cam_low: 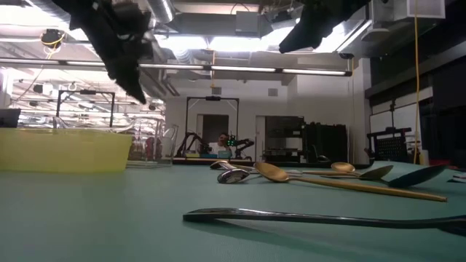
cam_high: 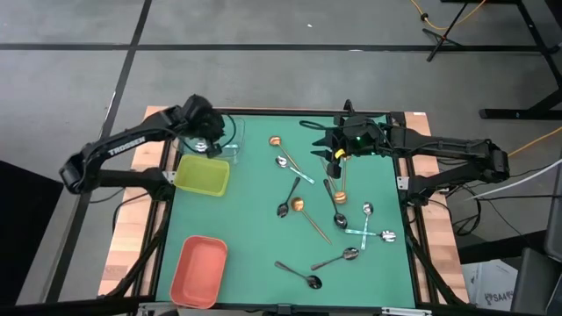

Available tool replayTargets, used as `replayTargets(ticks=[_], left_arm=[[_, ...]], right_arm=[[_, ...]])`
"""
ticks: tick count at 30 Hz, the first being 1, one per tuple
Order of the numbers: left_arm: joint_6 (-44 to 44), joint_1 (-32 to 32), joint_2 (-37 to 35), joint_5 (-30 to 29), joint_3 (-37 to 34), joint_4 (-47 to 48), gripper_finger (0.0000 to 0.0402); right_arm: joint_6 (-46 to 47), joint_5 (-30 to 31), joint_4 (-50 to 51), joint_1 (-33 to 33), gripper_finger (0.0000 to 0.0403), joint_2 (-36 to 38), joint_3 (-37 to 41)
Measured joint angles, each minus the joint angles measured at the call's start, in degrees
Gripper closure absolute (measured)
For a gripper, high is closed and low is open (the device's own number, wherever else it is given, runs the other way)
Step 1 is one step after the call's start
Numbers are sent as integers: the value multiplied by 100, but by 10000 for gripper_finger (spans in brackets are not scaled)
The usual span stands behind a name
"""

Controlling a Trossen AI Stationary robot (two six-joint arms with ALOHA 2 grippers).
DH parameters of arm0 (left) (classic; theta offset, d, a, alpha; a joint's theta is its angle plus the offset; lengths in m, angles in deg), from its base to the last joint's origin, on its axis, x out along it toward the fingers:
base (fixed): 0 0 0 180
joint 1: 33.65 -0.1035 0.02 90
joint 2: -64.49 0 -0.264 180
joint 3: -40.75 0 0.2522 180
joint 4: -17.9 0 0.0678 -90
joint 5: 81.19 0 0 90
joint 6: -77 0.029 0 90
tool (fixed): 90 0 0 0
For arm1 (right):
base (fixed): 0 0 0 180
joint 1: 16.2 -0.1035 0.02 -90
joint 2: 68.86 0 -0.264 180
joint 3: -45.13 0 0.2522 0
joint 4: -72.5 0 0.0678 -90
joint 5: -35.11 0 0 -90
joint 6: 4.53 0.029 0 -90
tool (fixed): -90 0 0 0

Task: Sort silverware by color (type)
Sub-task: Put the white spoon into the transparent bin

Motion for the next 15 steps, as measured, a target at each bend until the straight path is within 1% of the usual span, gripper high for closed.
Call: replayTargets(ticks=[4,7,12,15], left_arm=[[-319,330,-221,216,0,-112,358],[-554,648,-284,227,0,-317,358],[-694,1356,-260,231,0,-1131,358],[-703,1759,-238,217,0,-1591,358]], right_arm=[[237,-5,0,0,292,0,0],[271,-203,-20,-2,292,-39,0],[273,-729,-29,-4,292,-290,0],[369,-815,-28,-6,292,-533,0]])
